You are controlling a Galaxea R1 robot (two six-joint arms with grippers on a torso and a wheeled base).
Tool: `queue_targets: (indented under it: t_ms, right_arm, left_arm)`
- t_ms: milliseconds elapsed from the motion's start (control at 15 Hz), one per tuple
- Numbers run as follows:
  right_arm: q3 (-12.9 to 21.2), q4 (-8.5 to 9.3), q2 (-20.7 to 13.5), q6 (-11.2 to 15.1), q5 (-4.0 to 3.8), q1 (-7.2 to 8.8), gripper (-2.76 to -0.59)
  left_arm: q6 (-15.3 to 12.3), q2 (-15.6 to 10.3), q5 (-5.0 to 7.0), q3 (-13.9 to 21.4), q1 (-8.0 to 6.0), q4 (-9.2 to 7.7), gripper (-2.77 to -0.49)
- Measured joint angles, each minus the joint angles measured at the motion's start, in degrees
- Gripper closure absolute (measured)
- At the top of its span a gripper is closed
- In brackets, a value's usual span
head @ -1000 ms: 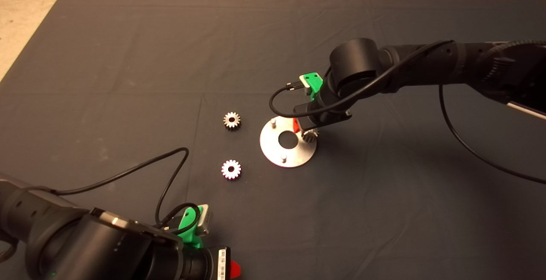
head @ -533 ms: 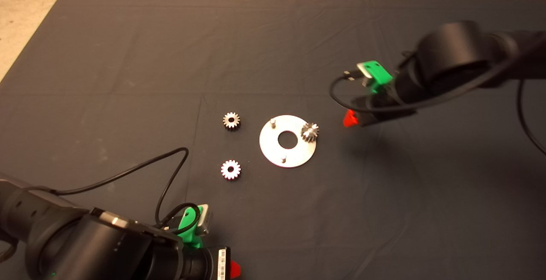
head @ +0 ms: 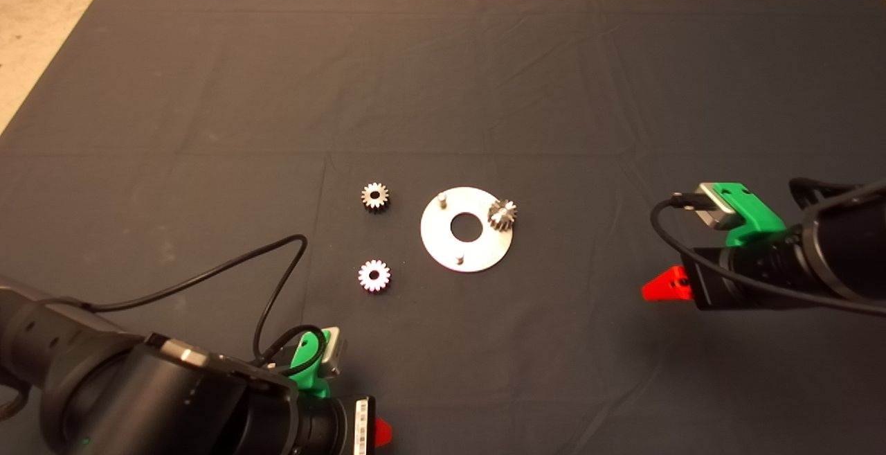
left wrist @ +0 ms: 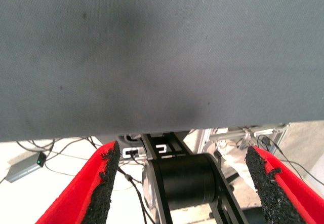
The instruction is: Install three planetary gears onto the carrier pins
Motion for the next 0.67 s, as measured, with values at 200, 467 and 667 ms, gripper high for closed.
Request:
queue_targets:
  t_ms: [200,467,667]
  right_arm:
    - [0.7,0.27,-1.4,1.1,-0.07,-2.55,-2.20]
    - [1.2,0.49,-2.0,2.2,-0.07,-11.89,-2.20]
    - [1.2,0.48,-2.2,2.4,-0.11,-13.75,-2.20]
  left_arm:
    - [0.0,0.0,0.02,0.0,-0.50,0.00,-1.75]
    - [0.5,0.0,0.01,0.0,-0.58,-0.02,-1.75]
    - [1.5,0.0,0.02,0.0,-1.07,-0.16,-1.75]
